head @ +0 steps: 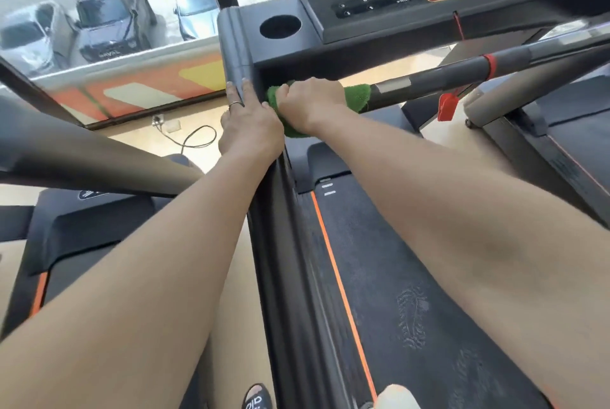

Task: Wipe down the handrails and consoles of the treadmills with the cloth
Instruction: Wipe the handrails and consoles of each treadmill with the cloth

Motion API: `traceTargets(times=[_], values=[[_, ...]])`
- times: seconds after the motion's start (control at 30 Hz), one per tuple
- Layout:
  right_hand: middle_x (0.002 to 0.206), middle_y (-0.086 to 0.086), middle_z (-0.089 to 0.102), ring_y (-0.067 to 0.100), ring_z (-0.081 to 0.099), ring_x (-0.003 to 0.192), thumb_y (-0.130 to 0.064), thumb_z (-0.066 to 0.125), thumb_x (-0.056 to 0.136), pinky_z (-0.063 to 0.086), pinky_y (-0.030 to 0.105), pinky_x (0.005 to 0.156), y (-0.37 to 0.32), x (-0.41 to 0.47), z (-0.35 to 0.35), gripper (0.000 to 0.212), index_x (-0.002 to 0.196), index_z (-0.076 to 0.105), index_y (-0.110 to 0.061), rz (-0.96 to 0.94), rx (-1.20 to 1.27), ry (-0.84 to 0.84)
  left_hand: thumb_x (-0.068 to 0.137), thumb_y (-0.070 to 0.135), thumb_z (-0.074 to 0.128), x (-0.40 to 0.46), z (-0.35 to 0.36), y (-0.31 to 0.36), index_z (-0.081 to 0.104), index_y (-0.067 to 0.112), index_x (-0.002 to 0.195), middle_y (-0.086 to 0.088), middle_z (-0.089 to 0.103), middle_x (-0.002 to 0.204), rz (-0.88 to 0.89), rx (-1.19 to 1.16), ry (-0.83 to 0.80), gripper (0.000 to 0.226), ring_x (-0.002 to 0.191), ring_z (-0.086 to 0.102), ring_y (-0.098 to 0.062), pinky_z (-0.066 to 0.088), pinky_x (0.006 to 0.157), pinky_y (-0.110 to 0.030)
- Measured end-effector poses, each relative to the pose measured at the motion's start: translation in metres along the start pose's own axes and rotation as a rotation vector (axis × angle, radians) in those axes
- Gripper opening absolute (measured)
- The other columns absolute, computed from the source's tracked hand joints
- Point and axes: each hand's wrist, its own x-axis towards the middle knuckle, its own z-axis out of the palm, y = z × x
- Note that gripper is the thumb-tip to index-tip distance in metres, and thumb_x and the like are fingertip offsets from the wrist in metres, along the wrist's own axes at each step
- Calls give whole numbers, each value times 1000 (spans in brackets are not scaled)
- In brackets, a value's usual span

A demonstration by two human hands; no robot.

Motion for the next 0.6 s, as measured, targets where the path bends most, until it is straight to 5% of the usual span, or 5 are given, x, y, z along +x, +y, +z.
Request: traceTargets(times=[0.1,0.27,0.4,0.47,0.6], values=[[73,13,68,34,60,69,-30,40,101,34,41,71,5,-20,24,42,76,67,-11,-89,31,331,107,28,22,-2,1,3,7,22,162,-3,-2,170,-19,-10,31,57,150,23,-30,29,116,-49],[105,15,61,38,54,103,-31,38,104,36,49,107,29,-44,49,36,107,62,-3,-284,-1,445,107,28,24,-4,1,5,17,25,161,0,5,170,-29,-63,84,55,146,32,-29,33,110,-46],[79,11,65,35,58,74,-29,43,102,43,43,74,23,-25,30,35,81,65,-11,-269,70,483,108,30,25,-9,-1,8,18,28,161,4,9,170,-47,-52,116,54,146,32,-26,37,107,-47],[76,10,69,34,60,68,-31,40,101,35,38,62,18,-6,9,42,76,68,-13,-218,89,237,108,30,26,-10,-2,10,18,28,161,4,9,170,-51,-50,115,54,145,33,-26,40,105,-49],[116,14,68,32,54,92,-37,25,99,33,38,77,12,28,-24,51,112,70,-16,-111,23,-377,108,31,26,-9,-2,11,19,29,161,6,9,169,-53,-66,125,53,144,35,-25,41,103,-48]])
